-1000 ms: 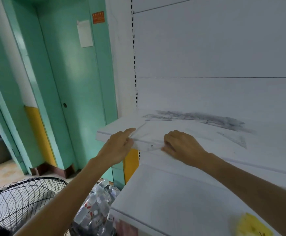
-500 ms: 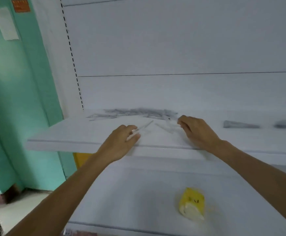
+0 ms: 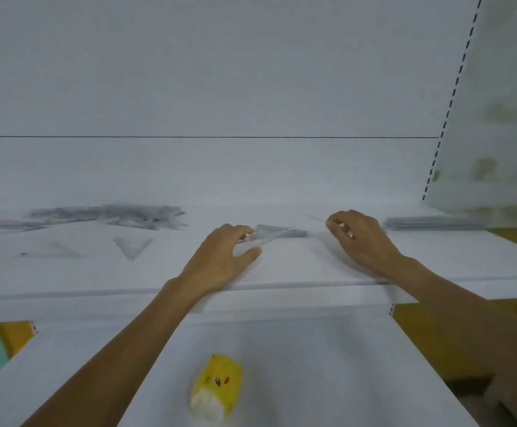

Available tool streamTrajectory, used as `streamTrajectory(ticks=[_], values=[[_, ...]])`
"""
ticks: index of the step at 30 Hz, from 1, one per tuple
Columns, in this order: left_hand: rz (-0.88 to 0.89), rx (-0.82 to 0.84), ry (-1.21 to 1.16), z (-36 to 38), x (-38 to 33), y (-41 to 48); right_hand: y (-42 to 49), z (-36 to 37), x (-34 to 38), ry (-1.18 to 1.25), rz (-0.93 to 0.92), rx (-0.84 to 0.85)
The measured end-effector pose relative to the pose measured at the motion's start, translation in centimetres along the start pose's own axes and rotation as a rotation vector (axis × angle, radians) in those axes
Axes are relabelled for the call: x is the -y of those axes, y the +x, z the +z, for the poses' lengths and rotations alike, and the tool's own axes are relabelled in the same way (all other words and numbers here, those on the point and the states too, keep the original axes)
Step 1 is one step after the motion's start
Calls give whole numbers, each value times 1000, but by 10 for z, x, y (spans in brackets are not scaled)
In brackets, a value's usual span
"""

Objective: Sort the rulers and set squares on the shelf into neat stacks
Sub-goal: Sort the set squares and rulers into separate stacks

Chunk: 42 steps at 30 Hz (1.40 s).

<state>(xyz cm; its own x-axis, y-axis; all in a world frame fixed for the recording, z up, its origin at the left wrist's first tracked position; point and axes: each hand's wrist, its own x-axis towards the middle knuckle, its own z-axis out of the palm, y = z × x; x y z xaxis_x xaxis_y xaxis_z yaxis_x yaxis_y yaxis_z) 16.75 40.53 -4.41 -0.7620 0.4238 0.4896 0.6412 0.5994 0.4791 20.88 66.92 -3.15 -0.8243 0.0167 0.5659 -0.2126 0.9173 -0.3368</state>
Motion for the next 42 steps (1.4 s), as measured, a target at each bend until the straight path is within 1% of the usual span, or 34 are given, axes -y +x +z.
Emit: streamTrajectory(ticks=[4, 8, 11, 14, 17, 22, 27, 30, 33, 35, 37, 38, 40, 42], values=[[-28, 68, 94, 28, -17, 12, 2, -20, -49, -20, 49, 60], [-113, 18, 98, 25, -17, 17, 20, -16, -63, -22, 22, 54], [-124, 26, 133, 21, -18, 14, 32, 1, -53, -5, -34, 58], [-127, 37, 159, 11, -16, 13, 43, 17, -36, 22, -109, 100], [-134, 22, 161, -3, -11, 15, 57, 27, -18, 48, -147, 128], [-165, -5, 159, -25, 3, 20, 72, 43, 7, 79, -139, 219], [-141, 4, 151, -38, 19, 25, 77, 64, 20, 69, -103, 318], [-150, -2, 81, -40, 28, 29, 77, 73, 21, 75, -49, 370], [-171, -34, -60, -41, 31, 35, 76, 76, 21, 70, -31, 349], [-153, -15, -84, -38, 31, 40, 74, 76, 23, 10, -54, 341], [-143, 5, -95, -36, 31, 45, 71, 73, 28, -134, -118, 316], [-143, 9, -104, -35, 32, 48, 67, 71, 30, -192, -169, 278], [-139, 19, -115, -31, 34, 53, 53, 64, 34, -218, -243, 216], [-130, 34, -119, -25, 36, 58, 33, 59, 37, -192, -267, 238]])
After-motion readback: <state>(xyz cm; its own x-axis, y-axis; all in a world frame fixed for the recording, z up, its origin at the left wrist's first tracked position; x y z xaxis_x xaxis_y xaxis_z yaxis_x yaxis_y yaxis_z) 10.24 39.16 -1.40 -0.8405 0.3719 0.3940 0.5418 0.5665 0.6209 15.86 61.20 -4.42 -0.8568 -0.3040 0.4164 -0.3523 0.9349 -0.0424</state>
